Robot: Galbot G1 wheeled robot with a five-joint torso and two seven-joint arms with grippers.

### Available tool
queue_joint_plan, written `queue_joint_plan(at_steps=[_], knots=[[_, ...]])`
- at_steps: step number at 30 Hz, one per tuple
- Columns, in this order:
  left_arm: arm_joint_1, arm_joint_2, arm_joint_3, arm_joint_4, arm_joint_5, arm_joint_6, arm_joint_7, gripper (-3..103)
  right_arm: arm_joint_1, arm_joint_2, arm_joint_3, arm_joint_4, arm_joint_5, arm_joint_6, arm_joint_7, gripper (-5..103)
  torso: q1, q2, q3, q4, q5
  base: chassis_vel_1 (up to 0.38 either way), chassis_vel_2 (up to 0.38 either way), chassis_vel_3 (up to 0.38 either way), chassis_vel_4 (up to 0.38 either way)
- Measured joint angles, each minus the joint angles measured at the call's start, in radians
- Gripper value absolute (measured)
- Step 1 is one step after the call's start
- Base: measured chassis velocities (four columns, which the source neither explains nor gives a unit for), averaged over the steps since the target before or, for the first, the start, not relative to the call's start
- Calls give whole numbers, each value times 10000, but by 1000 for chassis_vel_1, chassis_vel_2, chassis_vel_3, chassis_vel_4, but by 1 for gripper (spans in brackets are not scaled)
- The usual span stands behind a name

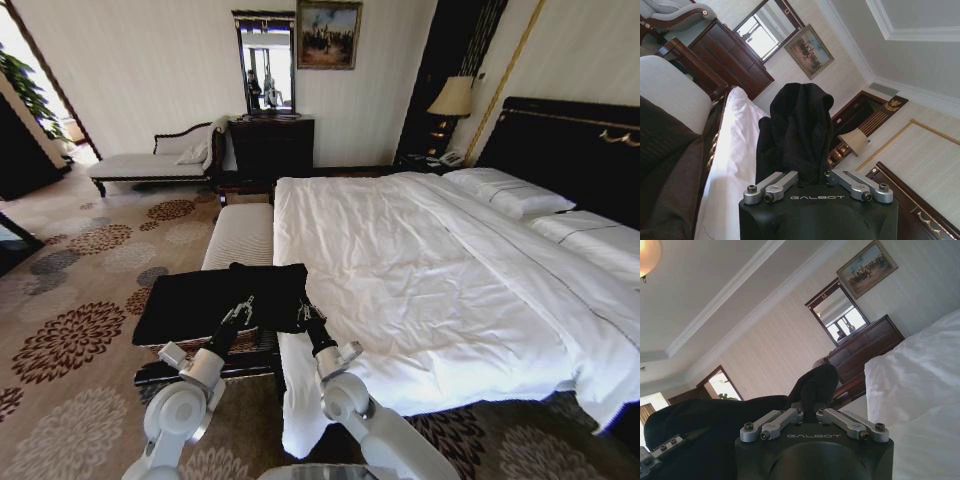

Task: Fold the clothes on the bed and place them into the basket.

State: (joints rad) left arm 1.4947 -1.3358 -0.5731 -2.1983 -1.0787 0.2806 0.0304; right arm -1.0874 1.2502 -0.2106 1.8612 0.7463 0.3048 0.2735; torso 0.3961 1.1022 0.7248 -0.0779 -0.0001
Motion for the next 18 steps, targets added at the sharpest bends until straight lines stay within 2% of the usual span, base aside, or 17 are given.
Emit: queue_joint_plan(at_steps=[18], knots=[[-310, 177, -251, 907, 291, -152, 106, 8, 935, 465, -842, -541, 302, -79, 56, 5, 0, 0, 1, 1, -1, 116, 119, -114, -115]])
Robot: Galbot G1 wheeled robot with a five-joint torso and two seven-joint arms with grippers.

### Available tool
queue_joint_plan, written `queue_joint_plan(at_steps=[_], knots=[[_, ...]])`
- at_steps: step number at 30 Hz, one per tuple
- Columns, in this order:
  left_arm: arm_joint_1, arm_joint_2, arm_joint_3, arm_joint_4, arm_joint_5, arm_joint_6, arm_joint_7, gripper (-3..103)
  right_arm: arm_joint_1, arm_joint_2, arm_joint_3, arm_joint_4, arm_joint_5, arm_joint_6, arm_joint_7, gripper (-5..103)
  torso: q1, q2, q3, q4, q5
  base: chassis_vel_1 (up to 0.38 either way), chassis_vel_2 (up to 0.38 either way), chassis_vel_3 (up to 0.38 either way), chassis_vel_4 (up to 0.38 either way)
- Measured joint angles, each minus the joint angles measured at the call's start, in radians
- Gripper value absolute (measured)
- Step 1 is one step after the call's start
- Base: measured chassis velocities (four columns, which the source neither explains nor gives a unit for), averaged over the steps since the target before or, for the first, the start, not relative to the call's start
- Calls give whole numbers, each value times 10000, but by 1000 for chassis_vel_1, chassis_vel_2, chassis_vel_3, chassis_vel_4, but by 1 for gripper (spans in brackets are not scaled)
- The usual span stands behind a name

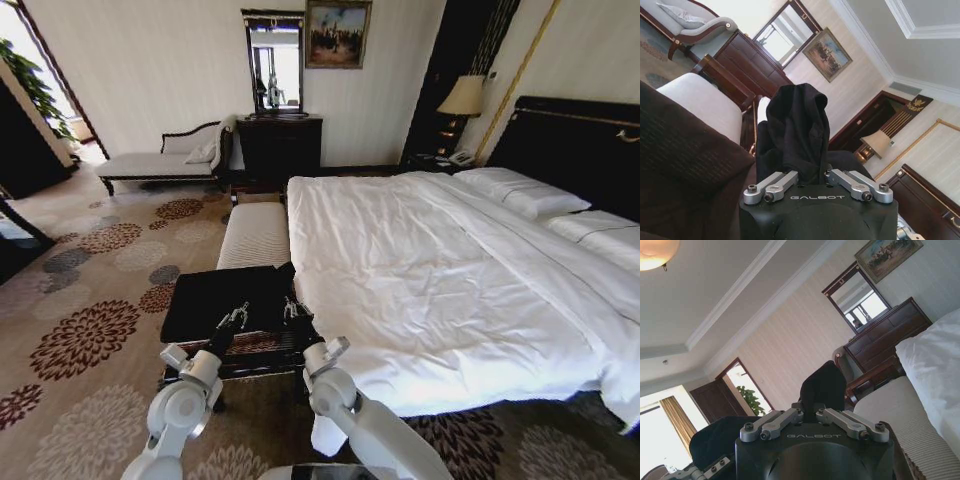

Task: Fold the clothes on the bed and place them into the basket.

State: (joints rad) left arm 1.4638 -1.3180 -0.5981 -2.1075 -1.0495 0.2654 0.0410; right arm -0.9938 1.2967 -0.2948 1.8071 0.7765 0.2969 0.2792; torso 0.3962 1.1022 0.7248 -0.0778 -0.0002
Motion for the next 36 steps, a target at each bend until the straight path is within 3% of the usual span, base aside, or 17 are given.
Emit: queue_joint_plan(at_steps=[18, 36], knots=[[-231, 248, -445, 231, -399, -59, 50, 8, 537, 585, -532, -1026, 106, 140, 15, 5, 0, 0, 0, 1, 0, 108, 104, -112, -109], [-449, 285, -399, 669, -395, -99, 122, 8, 851, 862, -750, -1674, 176, 189, 391, 5, -1, 0, 0, 0, 2, 6, 57, -12, -53]])
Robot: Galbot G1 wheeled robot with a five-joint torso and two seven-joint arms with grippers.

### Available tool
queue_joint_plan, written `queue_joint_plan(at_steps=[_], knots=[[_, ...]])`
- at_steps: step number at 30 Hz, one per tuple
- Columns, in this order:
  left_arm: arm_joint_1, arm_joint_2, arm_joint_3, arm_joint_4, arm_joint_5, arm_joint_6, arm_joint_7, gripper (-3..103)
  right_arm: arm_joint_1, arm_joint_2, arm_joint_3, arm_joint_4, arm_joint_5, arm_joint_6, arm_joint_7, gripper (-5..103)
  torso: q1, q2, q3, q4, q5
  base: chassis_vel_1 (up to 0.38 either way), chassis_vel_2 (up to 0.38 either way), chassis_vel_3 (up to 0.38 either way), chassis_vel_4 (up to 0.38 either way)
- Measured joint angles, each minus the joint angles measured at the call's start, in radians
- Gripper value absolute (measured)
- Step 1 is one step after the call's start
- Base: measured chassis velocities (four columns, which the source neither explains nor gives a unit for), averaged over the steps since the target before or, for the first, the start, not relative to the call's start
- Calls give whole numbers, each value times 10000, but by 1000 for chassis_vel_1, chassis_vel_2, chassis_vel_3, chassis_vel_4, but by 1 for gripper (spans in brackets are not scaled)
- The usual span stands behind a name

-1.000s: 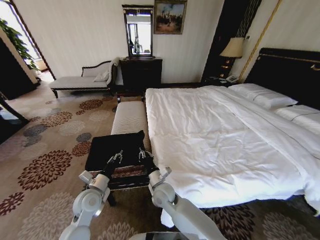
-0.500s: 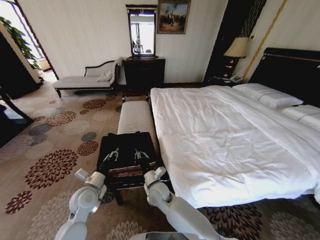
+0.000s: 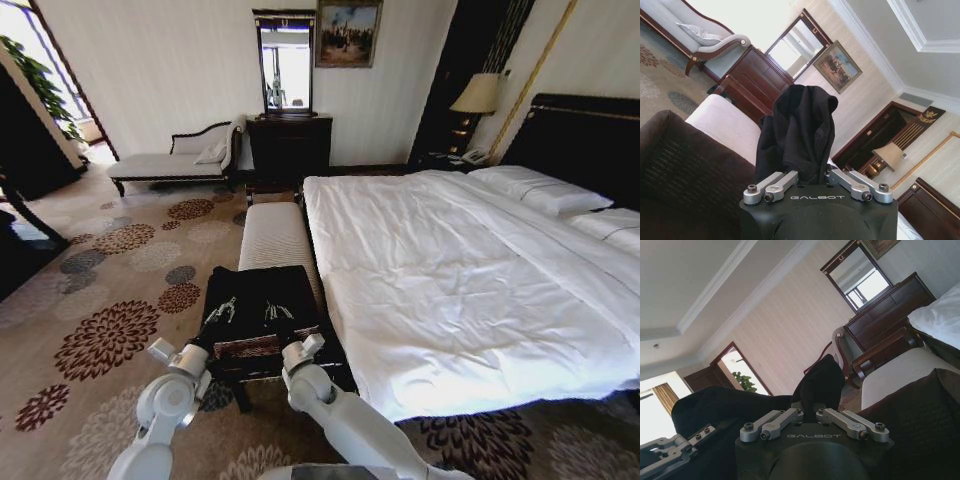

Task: Fold the clothes on the bed and place them into the basket.

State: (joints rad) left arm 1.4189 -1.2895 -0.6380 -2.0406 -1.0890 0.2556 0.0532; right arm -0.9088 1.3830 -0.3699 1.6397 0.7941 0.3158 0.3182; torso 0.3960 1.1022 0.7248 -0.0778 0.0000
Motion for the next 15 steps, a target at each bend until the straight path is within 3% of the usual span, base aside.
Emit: queue_joint_plan(at_steps=[15], knots=[[-1471, -11, 585, 1679, -166, 97, -65, 8, 447, -37, 230, -829, -90, 66, 357, 5, 5, -1, 2, -3, 0, -28, 99, 34, -91]])
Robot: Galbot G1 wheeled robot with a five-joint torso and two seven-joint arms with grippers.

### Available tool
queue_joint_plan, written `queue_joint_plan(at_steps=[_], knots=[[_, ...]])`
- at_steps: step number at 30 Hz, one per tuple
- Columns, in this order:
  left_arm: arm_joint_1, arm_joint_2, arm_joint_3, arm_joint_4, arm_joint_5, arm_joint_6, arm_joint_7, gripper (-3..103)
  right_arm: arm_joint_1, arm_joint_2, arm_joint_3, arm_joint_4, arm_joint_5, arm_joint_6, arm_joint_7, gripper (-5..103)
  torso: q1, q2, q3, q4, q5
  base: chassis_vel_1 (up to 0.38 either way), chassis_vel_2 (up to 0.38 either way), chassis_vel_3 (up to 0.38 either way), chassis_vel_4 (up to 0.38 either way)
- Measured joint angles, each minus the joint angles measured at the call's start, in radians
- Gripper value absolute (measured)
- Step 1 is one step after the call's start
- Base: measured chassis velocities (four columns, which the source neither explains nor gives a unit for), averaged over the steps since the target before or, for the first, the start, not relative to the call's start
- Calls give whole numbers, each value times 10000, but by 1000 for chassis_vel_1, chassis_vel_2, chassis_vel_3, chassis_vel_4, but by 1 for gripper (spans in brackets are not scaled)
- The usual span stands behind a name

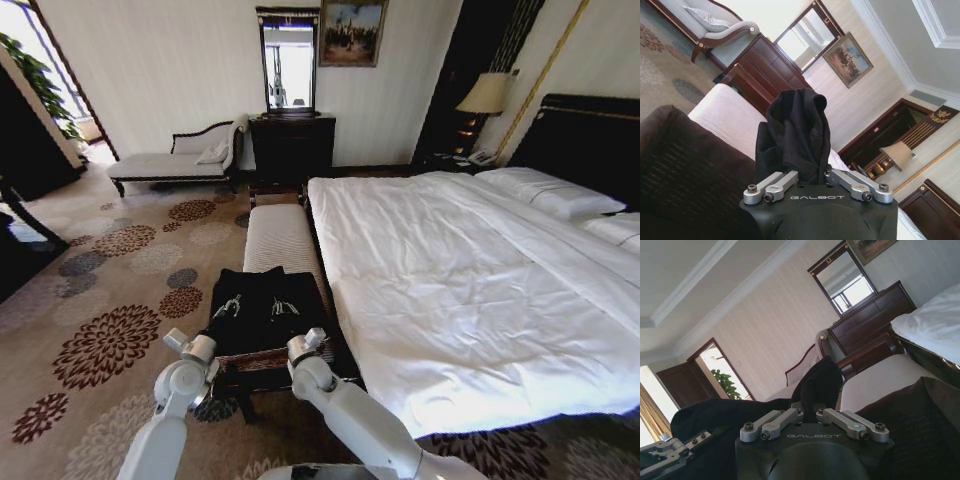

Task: Fold the clothes on the bed and place them into the basket.

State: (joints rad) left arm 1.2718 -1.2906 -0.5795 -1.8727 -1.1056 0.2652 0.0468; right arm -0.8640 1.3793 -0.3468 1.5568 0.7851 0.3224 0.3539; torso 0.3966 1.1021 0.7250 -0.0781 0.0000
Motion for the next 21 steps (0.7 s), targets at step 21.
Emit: queue_joint_plan(at_steps=[21], knots=[[-735, -375, 866, 1266, -16, 172, -377, 8, -13, -616, 815, -141, -245, -1175, 886, 5, -6, 0, -2, 3, -1, 0, 0, 0, 0]])
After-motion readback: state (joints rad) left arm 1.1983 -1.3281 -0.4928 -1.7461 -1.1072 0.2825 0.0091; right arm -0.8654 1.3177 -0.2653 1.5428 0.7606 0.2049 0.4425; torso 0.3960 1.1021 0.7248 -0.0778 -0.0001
